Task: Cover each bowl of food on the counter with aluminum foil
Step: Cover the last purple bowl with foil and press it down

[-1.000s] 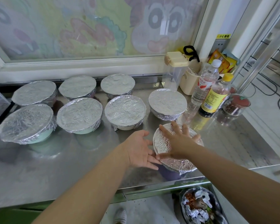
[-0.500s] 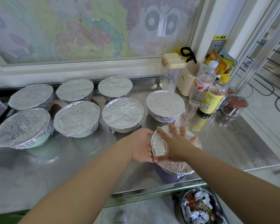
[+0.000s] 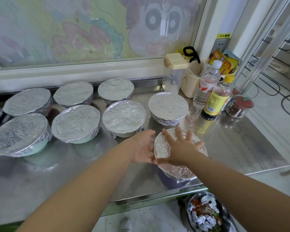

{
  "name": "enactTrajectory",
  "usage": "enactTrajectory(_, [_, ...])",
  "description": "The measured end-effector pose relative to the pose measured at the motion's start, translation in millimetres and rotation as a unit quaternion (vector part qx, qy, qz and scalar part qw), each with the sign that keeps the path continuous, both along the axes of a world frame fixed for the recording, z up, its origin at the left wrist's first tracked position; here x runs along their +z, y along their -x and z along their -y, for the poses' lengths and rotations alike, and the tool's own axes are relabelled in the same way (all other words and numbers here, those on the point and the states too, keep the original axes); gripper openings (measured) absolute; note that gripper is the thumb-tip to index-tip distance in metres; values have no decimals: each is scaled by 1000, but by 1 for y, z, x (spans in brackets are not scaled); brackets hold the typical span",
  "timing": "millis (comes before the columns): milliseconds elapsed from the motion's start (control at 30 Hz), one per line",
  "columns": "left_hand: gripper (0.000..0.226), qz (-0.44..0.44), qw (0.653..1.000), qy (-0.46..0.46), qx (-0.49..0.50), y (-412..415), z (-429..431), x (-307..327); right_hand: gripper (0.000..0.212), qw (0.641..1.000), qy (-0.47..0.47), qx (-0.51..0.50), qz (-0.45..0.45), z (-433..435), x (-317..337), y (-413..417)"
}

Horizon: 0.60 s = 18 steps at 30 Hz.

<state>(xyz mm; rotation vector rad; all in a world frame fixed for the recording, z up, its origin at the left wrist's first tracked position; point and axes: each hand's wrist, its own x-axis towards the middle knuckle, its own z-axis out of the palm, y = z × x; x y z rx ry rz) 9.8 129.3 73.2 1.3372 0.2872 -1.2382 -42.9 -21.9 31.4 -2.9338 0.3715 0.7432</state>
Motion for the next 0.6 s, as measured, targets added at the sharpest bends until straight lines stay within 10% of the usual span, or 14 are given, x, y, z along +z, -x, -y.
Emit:
enactTrajectory(233, [45, 101, 964, 75, 233, 2, 3, -24, 129, 1000, -14, -11, -8, 15, 13, -1])
enactTrajectory(600, [45, 48, 961, 115, 248, 58, 21, -50, 135, 992, -43, 110, -43, 20, 18, 0])
